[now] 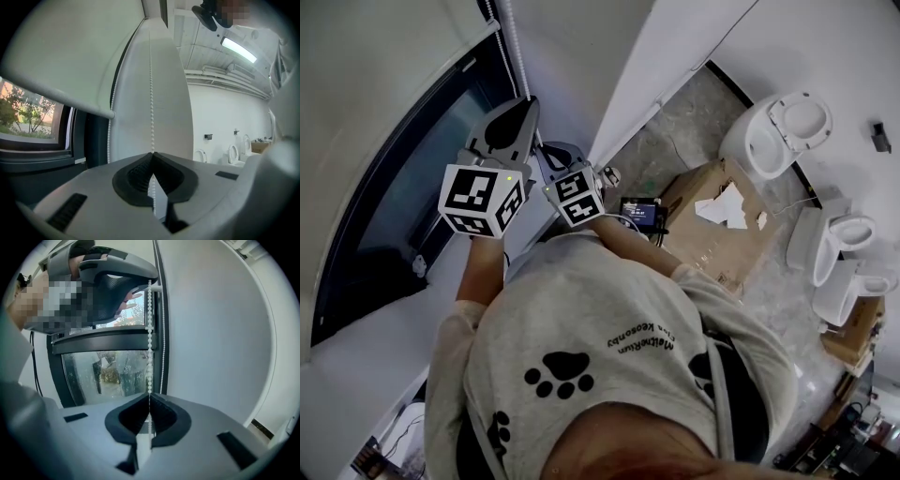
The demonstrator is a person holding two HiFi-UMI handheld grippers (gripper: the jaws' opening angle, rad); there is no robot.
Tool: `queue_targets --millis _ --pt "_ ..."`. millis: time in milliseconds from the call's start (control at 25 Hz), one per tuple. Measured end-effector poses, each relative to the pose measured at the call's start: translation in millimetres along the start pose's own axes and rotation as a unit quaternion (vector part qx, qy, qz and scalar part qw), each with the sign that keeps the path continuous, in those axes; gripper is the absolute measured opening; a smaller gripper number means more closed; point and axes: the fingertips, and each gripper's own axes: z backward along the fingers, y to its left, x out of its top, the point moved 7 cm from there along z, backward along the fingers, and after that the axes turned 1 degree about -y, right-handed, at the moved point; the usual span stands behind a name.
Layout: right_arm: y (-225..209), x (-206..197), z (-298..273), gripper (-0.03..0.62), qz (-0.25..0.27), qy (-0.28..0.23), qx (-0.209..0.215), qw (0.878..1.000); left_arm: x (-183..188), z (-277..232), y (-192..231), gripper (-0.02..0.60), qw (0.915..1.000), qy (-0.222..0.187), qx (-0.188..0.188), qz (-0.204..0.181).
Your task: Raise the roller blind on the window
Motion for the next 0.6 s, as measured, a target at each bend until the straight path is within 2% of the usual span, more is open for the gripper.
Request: queue_targets --millis 360,600 --pt "2 -36 -14 0.009 -0.009 0.052 0.014 0.998 -41 0 5 0.009 0.999 0.03 0.005 0.033" --pt "0 -58 -21 0.011 -0.032 0.08 0.02 0.996 -67 -4 0 0.009 0.9981 0.057 0.002 0.023"
